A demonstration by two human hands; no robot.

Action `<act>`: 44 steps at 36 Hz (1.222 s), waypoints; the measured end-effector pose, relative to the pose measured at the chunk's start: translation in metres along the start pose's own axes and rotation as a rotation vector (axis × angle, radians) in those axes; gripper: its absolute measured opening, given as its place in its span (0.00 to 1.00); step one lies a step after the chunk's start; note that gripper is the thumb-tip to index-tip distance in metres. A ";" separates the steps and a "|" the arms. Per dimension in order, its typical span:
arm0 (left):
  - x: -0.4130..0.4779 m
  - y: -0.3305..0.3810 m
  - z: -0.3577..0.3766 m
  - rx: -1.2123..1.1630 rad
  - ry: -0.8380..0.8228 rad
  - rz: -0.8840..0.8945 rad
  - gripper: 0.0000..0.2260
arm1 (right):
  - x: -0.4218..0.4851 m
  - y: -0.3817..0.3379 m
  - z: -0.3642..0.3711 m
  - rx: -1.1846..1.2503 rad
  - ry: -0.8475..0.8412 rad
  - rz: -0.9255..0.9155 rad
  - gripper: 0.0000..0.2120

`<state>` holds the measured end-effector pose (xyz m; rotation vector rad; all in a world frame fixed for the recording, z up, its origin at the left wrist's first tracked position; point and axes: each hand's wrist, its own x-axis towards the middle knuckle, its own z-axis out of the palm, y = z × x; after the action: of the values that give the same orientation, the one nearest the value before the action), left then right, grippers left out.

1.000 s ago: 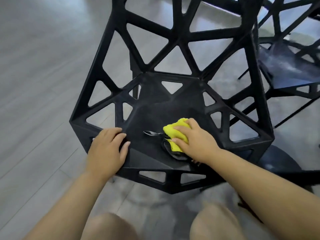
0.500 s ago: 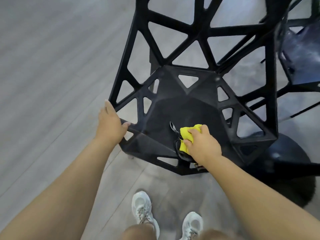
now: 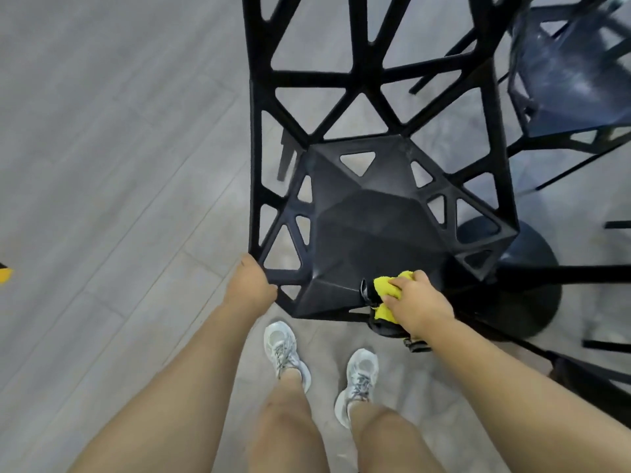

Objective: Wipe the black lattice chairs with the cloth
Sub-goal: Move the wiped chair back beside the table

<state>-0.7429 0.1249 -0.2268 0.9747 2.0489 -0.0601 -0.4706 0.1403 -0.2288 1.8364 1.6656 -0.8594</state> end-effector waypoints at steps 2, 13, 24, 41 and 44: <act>-0.020 -0.003 0.011 0.026 -0.070 -0.019 0.21 | -0.011 0.006 -0.002 -0.023 -0.012 -0.019 0.18; -0.105 0.001 0.041 0.202 -0.384 0.121 0.17 | -0.053 0.025 -0.041 0.012 -0.035 0.063 0.20; -0.156 0.038 -0.035 0.375 -0.253 0.190 0.16 | -0.098 0.035 -0.101 0.004 -0.032 -0.011 0.21; -0.180 0.033 -0.149 0.324 -0.151 0.233 0.20 | -0.152 -0.043 -0.166 -0.019 0.038 -0.153 0.17; -0.165 0.024 -0.177 0.381 -0.147 0.288 0.21 | -0.157 -0.072 -0.169 -0.012 0.048 -0.131 0.18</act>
<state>-0.7899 0.1045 0.0111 1.4472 1.7769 -0.3692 -0.5304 0.1676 0.0036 1.7691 1.8333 -0.8630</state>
